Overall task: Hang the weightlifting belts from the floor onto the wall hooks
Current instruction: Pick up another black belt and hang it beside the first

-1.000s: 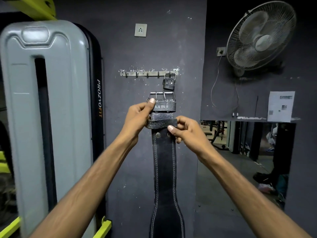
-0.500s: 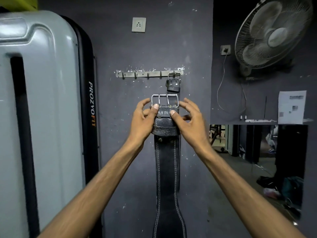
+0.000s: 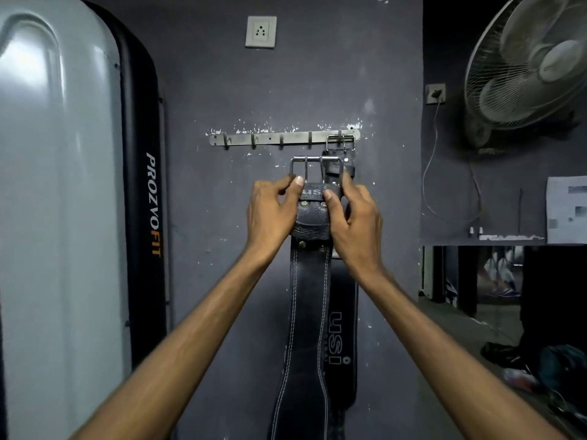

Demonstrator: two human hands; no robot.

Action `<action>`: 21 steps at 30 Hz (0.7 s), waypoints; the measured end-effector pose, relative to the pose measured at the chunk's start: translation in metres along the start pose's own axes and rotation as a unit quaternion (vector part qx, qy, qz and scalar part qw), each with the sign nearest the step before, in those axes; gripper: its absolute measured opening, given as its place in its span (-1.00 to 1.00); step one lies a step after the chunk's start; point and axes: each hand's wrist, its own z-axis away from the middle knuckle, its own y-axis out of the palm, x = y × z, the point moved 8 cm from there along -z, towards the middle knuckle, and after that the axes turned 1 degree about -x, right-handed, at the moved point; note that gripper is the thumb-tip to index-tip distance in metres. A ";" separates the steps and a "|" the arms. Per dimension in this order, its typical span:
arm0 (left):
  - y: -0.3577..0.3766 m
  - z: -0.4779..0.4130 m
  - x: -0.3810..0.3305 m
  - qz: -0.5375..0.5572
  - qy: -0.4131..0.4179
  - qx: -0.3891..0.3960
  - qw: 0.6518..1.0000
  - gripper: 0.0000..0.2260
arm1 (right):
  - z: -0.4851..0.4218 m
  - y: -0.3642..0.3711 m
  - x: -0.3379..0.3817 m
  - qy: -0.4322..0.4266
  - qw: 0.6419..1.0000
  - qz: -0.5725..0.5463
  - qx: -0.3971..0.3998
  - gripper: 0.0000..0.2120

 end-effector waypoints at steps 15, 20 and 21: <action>0.113 -0.152 0.067 -0.113 0.134 -0.117 0.977 -0.69 | -0.132 0.112 -0.128 -0.078 0.992 0.095 0.017 -0.45; 0.148 -0.216 0.077 -0.219 0.127 -0.093 0.963 -0.70 | -0.189 0.138 -0.143 -0.106 0.969 0.218 0.056 -0.44; 0.153 -0.226 0.079 -0.233 0.124 -0.090 0.960 -0.70 | -0.197 0.143 -0.146 -0.107 0.963 0.237 0.065 -0.44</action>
